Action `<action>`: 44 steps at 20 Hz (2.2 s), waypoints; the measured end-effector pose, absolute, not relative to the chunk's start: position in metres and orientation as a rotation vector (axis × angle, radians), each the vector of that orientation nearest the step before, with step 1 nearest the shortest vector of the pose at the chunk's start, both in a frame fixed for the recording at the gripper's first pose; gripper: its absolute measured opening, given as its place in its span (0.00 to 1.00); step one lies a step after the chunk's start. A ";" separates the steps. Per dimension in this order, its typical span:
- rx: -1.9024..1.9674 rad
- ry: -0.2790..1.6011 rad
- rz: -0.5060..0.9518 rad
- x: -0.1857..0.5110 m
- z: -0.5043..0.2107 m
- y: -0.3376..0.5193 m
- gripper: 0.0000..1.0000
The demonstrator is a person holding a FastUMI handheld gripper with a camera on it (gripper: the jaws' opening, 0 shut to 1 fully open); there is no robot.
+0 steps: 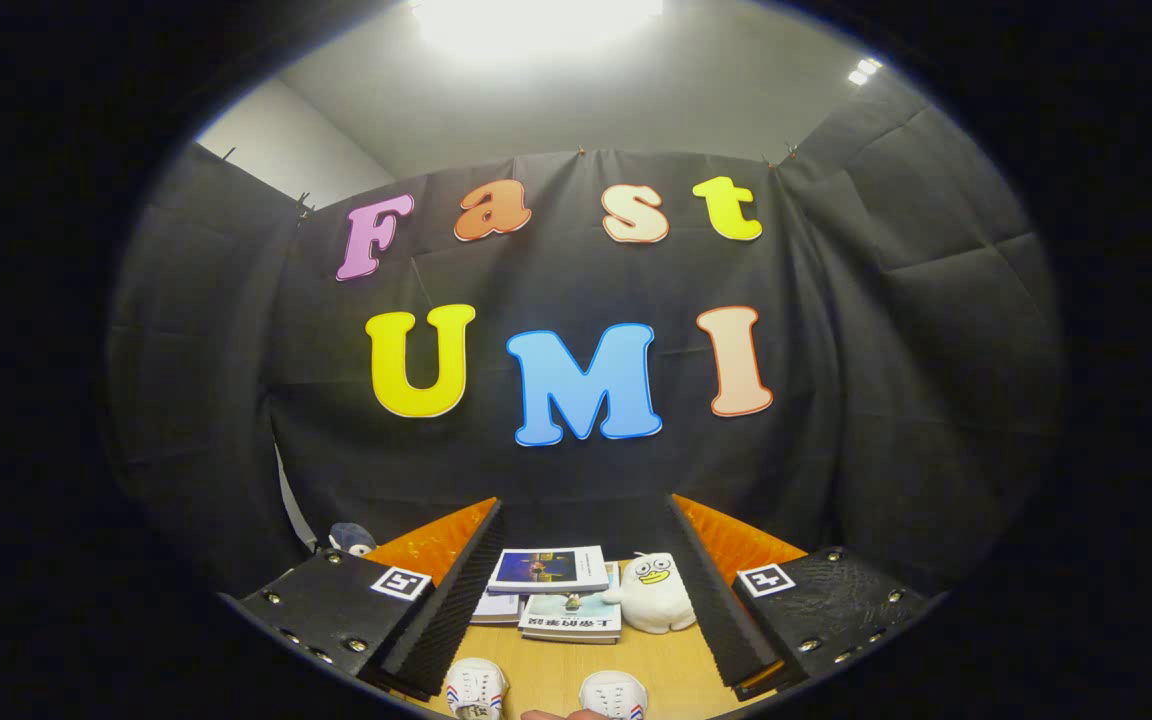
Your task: Open the storage box then place both shoes into the box .Put the left shoe in first, then the right shoe, with the right side of both shoes facing outward in a uniform manner.
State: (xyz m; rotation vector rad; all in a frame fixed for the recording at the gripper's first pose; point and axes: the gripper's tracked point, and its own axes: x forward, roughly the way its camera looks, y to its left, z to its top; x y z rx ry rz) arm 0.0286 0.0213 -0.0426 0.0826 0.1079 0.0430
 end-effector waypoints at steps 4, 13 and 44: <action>0.142 0.185 0.142 0.037 -0.071 0.053 0.97; 0.241 0.416 0.402 0.037 -0.147 0.146 0.97; 0.956 1.271 0.640 -0.027 -0.325 0.309 0.46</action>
